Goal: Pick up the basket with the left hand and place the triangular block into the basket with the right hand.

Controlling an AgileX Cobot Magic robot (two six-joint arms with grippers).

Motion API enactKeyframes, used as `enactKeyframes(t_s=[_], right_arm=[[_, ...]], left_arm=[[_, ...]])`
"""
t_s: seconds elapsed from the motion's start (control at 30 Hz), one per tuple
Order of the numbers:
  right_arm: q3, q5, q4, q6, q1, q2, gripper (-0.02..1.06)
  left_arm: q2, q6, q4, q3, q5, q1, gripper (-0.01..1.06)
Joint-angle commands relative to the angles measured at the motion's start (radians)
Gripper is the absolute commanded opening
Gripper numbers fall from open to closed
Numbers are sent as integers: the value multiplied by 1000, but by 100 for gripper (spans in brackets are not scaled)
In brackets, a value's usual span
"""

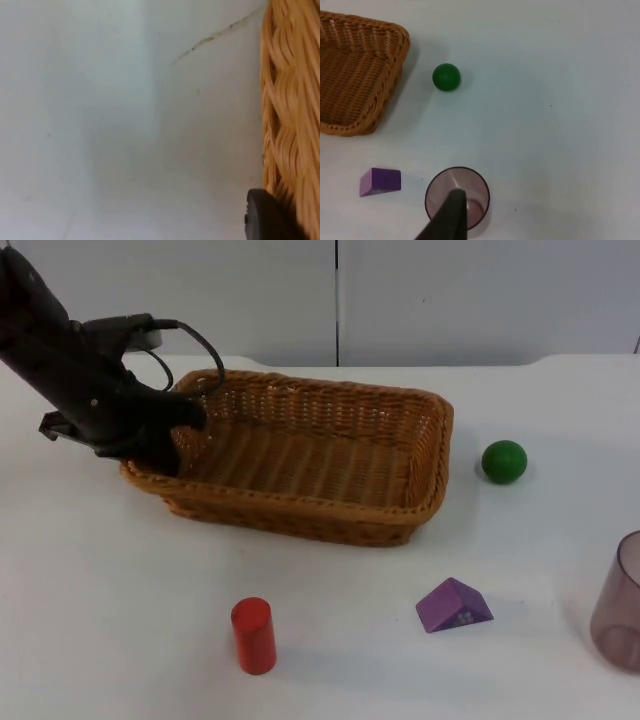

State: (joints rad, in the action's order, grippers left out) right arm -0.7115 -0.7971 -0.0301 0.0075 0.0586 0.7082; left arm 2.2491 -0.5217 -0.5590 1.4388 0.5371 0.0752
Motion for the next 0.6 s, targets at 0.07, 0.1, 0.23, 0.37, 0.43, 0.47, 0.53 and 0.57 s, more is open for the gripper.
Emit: enactKeyframes(t_s=[0.07,0.1,0.23,0.37,0.43,0.47,0.53,0.57], right_arm=[[-6,0,1,4,-5,-3,105],[-6,0,1,3,-5,-3,105],[-6,1,3,-17,-5,-3,105],[-6,4,3,-40,-5,-3,105],[-6,13,3,-46,-5,-3,105],[-6,13,3,-46,-5,-3,105],[-6,25,3,-46,-5,-3,105],[-6,29,3,-46,-5,-3,105]], left_arm=[[-20,34,-14,3,10,4,0],[-28,40,-16,3,30,4,0],[-94,83,-33,1,93,-7,0],[-160,96,-33,1,162,-18,0],[-200,122,-26,1,207,-18,0],[-200,122,-26,1,207,-18,0],[-242,149,-7,1,247,-18,0],[-260,166,6,1,264,-18,0]])
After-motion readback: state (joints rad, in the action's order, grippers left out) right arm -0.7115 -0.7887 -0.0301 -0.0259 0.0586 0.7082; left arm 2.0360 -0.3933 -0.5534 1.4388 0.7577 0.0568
